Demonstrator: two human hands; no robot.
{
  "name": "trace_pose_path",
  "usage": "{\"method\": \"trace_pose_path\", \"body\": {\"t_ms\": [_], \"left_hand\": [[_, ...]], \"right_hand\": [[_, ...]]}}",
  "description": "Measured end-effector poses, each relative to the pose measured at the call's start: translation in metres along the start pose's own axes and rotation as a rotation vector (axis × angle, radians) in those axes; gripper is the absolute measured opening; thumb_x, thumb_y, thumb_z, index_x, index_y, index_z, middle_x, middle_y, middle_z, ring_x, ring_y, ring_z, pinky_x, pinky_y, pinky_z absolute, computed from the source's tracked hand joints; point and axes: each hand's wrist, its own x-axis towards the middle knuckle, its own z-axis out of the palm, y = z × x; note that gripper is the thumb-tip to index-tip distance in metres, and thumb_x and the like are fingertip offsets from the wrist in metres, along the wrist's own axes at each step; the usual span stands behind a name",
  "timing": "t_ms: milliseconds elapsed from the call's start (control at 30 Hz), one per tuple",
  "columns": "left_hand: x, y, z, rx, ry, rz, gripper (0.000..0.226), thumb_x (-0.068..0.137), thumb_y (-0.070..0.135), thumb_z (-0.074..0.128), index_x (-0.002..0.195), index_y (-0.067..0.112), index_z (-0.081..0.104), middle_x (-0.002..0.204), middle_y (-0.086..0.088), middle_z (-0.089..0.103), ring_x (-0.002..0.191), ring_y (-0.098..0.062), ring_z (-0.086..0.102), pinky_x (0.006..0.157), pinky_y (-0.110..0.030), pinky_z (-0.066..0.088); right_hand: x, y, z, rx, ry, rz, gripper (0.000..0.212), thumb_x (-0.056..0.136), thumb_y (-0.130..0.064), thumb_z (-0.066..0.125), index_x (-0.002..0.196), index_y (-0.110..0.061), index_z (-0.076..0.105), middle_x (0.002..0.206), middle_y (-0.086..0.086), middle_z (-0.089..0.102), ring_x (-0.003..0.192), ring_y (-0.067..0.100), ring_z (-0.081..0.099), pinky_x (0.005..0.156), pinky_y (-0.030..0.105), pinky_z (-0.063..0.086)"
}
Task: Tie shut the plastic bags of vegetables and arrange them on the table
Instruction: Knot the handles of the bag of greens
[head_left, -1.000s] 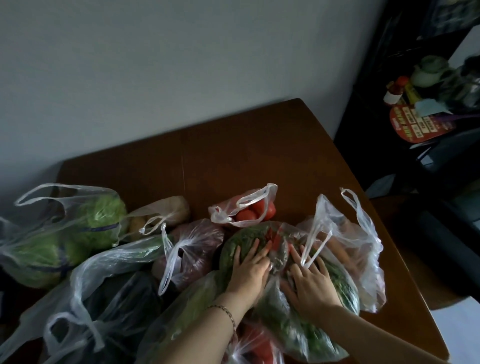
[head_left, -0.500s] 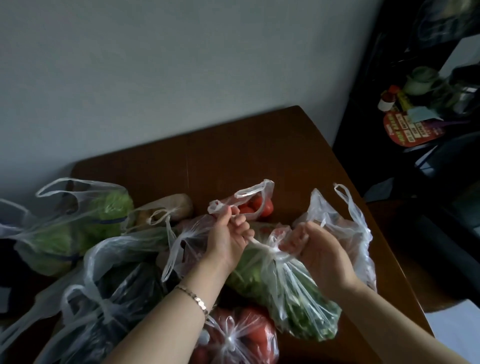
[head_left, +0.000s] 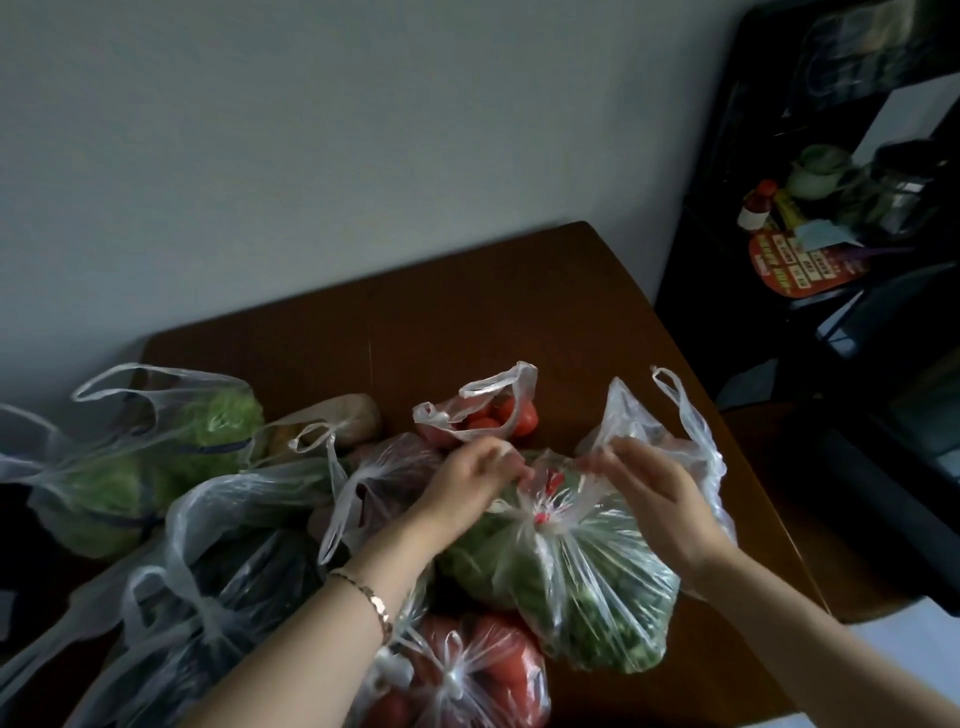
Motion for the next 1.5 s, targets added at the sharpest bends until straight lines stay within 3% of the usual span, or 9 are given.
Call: {"method": "trace_pose_path", "body": {"t_ms": [133, 333, 500, 667, 867, 1033, 1200, 1400, 1500], "left_hand": [[-0.007, 0.003, 0.027, 0.254, -0.118, 0.064, 0.024, 0.083, 0.022, 0.063, 0.067, 0.035, 0.05, 0.069, 0.02, 0.054, 0.062, 0.015, 0.049, 0.059, -0.006, 0.035], [-0.007, -0.003, 0.036, -0.258, 0.152, -0.107, 0.018, 0.079, 0.012, 0.07, 0.069, 0.025, 0.062, 0.061, 0.012, 0.064, 0.063, -0.002, 0.06, 0.064, -0.017, 0.046], [-0.009, -0.002, 0.036, -0.361, 0.197, -0.204, 0.012, 0.082, 0.012, 0.067, 0.076, 0.021, 0.063, 0.067, 0.004, 0.061, 0.057, -0.006, 0.05, 0.057, -0.017, 0.041], [-0.012, -0.001, 0.039, -0.489, 0.181, -0.241, 0.011, 0.083, 0.009, 0.065, 0.076, 0.018, 0.063, 0.066, 0.0, 0.061, 0.051, -0.007, 0.041, 0.055, -0.015, 0.038], [-0.019, -0.001, 0.024, -0.291, 0.292, -0.063, 0.011, 0.091, 0.017, 0.054, 0.083, 0.016, 0.061, 0.07, 0.002, 0.057, 0.07, -0.011, 0.056, 0.062, -0.01, 0.047], [-0.026, 0.02, 0.014, -0.025, 0.201, 0.124, 0.014, 0.09, 0.015, 0.056, 0.088, 0.012, 0.07, 0.067, 0.011, 0.061, 0.062, 0.006, 0.056, 0.062, -0.005, 0.041], [-0.015, 0.044, 0.021, -0.452, 0.038, -0.095, 0.012, 0.09, 0.006, 0.055, 0.092, 0.007, 0.066, 0.078, -0.003, 0.063, 0.071, -0.008, 0.061, 0.077, -0.024, 0.054], [-0.001, 0.048, 0.023, -0.747, -0.062, -0.243, 0.016, 0.093, -0.001, 0.046, 0.095, -0.003, 0.062, 0.092, -0.013, 0.063, 0.084, -0.02, 0.063, 0.075, -0.03, 0.058], [0.007, 0.033, 0.01, -0.372, 0.039, -0.168, 0.016, 0.093, 0.012, 0.051, 0.091, 0.008, 0.066, 0.095, -0.01, 0.068, 0.09, -0.021, 0.066, 0.08, -0.028, 0.056]], "right_hand": [[0.02, -0.019, 0.011, -0.3, -0.007, -0.177, 0.022, 0.09, -0.023, 0.052, 0.088, -0.009, 0.068, 0.09, -0.001, 0.063, 0.082, 0.005, 0.058, 0.072, 0.019, 0.046], [0.017, 0.007, 0.025, 0.032, 0.094, 0.006, 0.009, 0.081, -0.011, 0.066, 0.088, -0.015, 0.061, 0.079, -0.007, 0.066, 0.071, 0.003, 0.063, 0.061, 0.01, 0.049], [0.001, 0.046, 0.041, -0.354, -0.062, -0.098, 0.017, 0.088, -0.009, 0.058, 0.1, -0.01, 0.069, 0.09, -0.009, 0.061, 0.081, 0.0, 0.057, 0.074, 0.006, 0.043], [0.008, 0.054, 0.049, -0.365, -0.088, -0.185, 0.016, 0.088, -0.01, 0.057, 0.095, -0.004, 0.07, 0.09, -0.006, 0.055, 0.08, -0.004, 0.049, 0.074, 0.001, 0.037], [0.017, 0.047, 0.056, 0.076, 0.111, 0.262, 0.028, 0.092, -0.016, 0.05, 0.071, -0.008, 0.066, 0.07, 0.006, 0.065, 0.06, 0.01, 0.054, 0.056, 0.021, 0.04], [0.023, 0.04, 0.063, -0.31, 0.043, 0.097, 0.027, 0.089, -0.009, 0.05, 0.065, -0.012, 0.059, 0.063, 0.002, 0.058, 0.063, 0.019, 0.053, 0.055, 0.027, 0.034], [0.018, 0.043, 0.067, -0.661, 0.01, -0.174, 0.026, 0.083, -0.016, 0.046, 0.075, 0.002, 0.064, 0.079, 0.019, 0.064, 0.075, 0.033, 0.057, 0.061, 0.031, 0.034], [0.016, 0.051, 0.062, -0.415, -0.082, -0.105, 0.039, 0.087, -0.026, 0.06, 0.051, -0.014, 0.052, 0.051, -0.008, 0.046, 0.045, 0.006, 0.042, 0.049, 0.019, 0.032], [0.015, 0.052, 0.067, -0.276, -0.039, 0.005, 0.046, 0.088, -0.027, 0.059, 0.047, -0.02, 0.039, 0.046, -0.009, 0.038, 0.04, 0.005, 0.035, 0.045, 0.019, 0.028]]}}
